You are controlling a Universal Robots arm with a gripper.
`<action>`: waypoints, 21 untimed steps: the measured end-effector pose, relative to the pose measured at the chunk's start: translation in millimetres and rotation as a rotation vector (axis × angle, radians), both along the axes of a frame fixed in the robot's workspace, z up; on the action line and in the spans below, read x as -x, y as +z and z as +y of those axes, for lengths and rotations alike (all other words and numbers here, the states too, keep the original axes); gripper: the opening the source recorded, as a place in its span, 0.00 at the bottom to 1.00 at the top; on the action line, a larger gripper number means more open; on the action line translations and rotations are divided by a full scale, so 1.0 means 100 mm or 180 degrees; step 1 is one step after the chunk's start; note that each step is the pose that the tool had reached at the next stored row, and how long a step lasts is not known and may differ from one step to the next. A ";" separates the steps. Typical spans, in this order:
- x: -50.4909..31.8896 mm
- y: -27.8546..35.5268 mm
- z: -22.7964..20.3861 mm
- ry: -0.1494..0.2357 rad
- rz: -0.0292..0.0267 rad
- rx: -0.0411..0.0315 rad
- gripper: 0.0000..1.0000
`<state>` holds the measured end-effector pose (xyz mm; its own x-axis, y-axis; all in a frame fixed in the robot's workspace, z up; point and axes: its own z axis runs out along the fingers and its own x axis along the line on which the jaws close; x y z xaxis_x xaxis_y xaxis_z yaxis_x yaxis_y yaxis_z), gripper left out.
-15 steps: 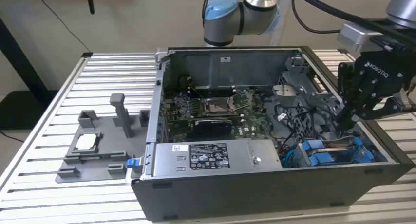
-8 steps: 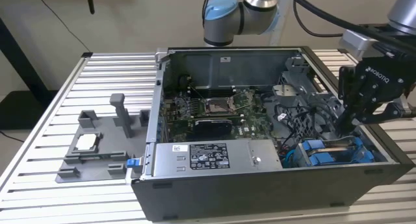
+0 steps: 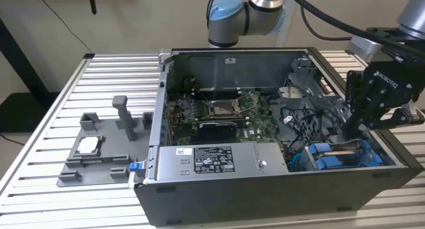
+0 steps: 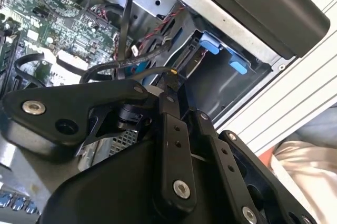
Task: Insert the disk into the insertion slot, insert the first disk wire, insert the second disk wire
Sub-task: 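Insert the first disk wire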
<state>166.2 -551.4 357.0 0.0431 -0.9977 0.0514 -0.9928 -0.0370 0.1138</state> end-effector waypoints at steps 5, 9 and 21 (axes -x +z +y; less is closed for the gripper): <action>-0.058 -0.019 -0.045 -0.0001 0.0019 -0.0005 0.19; -0.077 -0.049 -0.052 -0.0017 0.0023 -0.0025 0.19; -0.096 -0.127 -0.058 -0.0125 0.0073 -0.0104 0.19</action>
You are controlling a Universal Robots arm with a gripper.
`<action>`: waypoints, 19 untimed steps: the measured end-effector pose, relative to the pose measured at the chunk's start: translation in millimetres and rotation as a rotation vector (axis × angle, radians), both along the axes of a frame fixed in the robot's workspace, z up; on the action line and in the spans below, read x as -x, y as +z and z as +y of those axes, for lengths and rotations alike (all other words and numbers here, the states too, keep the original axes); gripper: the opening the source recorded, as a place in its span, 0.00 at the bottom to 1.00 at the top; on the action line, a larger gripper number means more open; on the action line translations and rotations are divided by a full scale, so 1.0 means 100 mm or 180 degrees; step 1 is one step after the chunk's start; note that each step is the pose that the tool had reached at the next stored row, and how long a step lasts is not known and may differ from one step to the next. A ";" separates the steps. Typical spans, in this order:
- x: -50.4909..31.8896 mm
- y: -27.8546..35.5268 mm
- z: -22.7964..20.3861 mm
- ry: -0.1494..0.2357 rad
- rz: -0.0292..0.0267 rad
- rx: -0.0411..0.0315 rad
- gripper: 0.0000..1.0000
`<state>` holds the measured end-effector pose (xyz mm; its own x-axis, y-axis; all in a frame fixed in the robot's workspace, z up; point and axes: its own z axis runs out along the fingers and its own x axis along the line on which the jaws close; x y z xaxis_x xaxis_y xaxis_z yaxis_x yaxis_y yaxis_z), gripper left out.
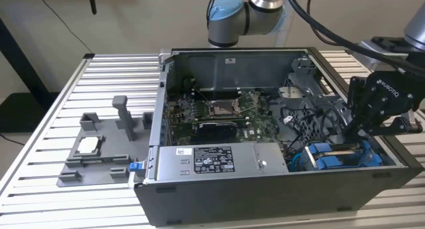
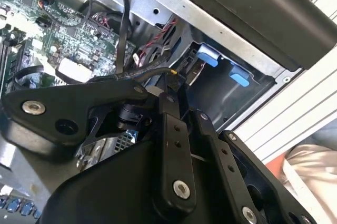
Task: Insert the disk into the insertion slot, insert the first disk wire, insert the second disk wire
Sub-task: 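Insert the first disk wire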
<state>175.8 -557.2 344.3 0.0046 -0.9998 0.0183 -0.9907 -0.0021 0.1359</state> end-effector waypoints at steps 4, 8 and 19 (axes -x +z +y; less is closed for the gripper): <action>-0.024 -0.013 -0.019 -0.0005 0.0021 -0.0002 0.19; -0.050 -0.023 -0.023 -0.0006 0.0023 -0.0003 0.19; -0.063 -0.050 -0.024 -0.0033 0.0024 -0.0038 0.19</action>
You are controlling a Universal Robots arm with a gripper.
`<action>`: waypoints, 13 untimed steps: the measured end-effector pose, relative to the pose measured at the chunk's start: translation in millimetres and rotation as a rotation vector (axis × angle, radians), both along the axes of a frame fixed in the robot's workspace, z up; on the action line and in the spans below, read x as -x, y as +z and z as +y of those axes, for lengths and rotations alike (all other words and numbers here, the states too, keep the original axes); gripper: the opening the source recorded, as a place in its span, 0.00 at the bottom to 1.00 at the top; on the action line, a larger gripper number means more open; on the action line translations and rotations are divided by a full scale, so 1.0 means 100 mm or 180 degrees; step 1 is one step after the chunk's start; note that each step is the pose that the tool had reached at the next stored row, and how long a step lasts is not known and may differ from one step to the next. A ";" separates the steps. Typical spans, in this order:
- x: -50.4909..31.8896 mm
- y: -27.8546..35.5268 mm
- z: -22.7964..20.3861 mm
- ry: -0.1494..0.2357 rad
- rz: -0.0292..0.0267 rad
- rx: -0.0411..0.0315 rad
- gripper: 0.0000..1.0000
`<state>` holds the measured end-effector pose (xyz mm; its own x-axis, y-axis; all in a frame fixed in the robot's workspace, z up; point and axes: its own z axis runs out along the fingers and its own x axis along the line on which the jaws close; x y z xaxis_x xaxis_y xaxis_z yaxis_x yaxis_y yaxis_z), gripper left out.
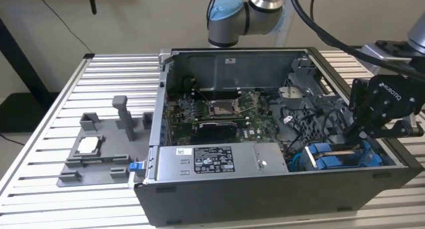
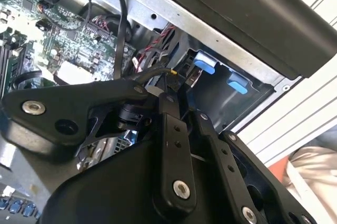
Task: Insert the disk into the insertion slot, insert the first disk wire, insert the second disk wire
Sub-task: 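Insert the first disk wire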
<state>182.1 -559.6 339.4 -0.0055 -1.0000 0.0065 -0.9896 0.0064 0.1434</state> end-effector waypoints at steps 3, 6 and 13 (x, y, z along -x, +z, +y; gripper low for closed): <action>-0.005 -0.002 0.000 -0.0016 0.0000 -0.0001 0.19; -0.010 -0.021 -0.001 -0.0043 0.0001 -0.0001 0.19; -0.012 -0.088 -0.001 -0.0084 0.0005 -0.0003 0.19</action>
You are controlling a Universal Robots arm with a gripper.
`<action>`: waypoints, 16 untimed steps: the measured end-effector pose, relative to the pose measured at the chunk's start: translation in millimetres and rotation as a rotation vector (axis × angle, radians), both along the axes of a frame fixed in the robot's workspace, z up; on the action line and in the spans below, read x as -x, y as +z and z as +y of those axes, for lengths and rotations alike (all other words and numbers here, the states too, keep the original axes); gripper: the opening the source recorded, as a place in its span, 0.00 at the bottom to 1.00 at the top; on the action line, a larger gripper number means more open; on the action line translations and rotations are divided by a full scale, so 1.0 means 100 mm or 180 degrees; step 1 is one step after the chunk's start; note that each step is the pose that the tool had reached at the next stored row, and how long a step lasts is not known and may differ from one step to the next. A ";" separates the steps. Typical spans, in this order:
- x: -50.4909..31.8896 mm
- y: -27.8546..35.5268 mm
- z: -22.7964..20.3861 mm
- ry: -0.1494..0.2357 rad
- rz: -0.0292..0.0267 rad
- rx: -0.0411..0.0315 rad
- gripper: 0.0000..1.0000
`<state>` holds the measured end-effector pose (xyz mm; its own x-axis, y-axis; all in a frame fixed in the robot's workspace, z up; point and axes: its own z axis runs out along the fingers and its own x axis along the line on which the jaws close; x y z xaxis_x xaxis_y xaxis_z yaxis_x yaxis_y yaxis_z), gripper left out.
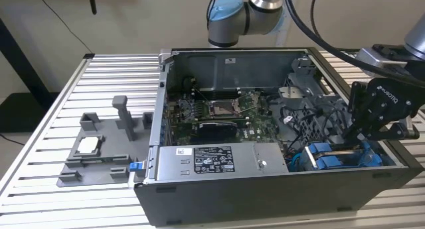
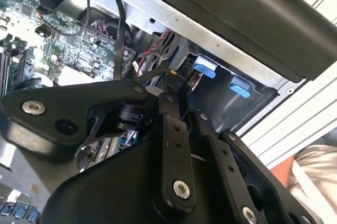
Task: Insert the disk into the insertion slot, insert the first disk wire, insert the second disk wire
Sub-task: 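Insert the first disk wire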
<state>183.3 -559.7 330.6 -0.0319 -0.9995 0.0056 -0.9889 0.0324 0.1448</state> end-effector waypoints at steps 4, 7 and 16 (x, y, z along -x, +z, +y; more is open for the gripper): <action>0.000 -0.001 0.000 0.0000 0.0000 0.0001 0.19; 0.000 -0.011 0.001 0.0000 0.0000 -0.0006 0.20; 0.000 0.137 0.000 -0.0002 0.0000 0.0000 0.27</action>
<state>183.3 -559.7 344.3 -0.0326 -0.9995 0.0056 -0.9889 0.0331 0.1449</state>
